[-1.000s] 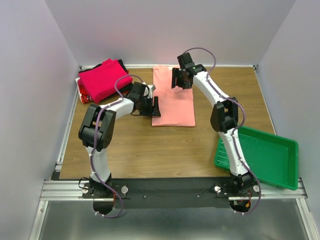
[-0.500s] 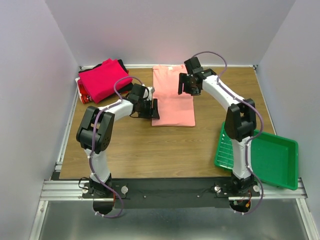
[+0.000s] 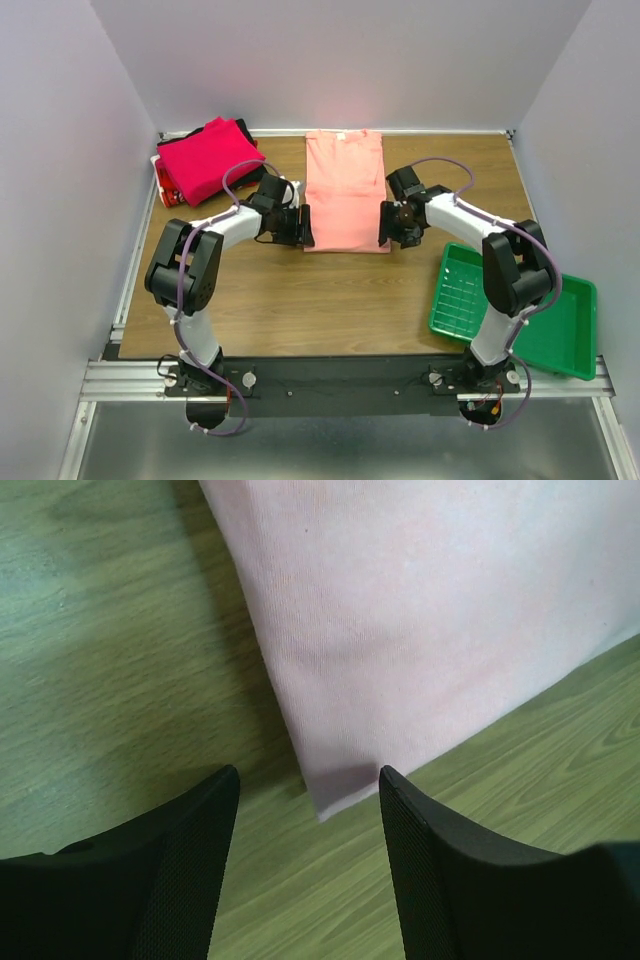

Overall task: Fold and stack the t-shirts
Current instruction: Fold the tshirt

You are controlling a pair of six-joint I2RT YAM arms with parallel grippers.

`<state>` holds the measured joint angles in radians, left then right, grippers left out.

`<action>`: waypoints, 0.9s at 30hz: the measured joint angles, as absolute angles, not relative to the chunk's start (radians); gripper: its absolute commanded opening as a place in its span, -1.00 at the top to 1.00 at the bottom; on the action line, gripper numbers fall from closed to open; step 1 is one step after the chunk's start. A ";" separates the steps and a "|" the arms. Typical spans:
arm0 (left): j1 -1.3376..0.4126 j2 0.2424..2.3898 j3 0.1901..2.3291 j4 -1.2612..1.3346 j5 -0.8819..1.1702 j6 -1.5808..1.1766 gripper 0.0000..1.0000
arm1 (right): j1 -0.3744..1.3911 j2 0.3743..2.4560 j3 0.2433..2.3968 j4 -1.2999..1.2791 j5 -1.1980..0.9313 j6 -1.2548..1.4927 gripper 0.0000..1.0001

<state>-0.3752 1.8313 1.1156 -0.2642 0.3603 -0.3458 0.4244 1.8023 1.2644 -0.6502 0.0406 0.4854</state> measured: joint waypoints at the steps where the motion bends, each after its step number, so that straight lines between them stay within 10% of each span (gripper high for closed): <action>1: -0.376 1.826 1.109 -0.264 0.360 -0.348 -0.32 | 0.424 1.800 1.251 -0.645 0.037 0.487 -0.27; 27: -0.375 1.812 1.066 -0.225 0.365 -0.385 0.00 | 0.424 1.811 1.139 -0.507 -0.021 0.503 0.47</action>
<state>-0.3752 1.8122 1.0657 -0.2253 0.3649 -0.3855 0.4244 1.8114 1.1385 -0.5068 -0.0208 0.5030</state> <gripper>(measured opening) 0.526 0.272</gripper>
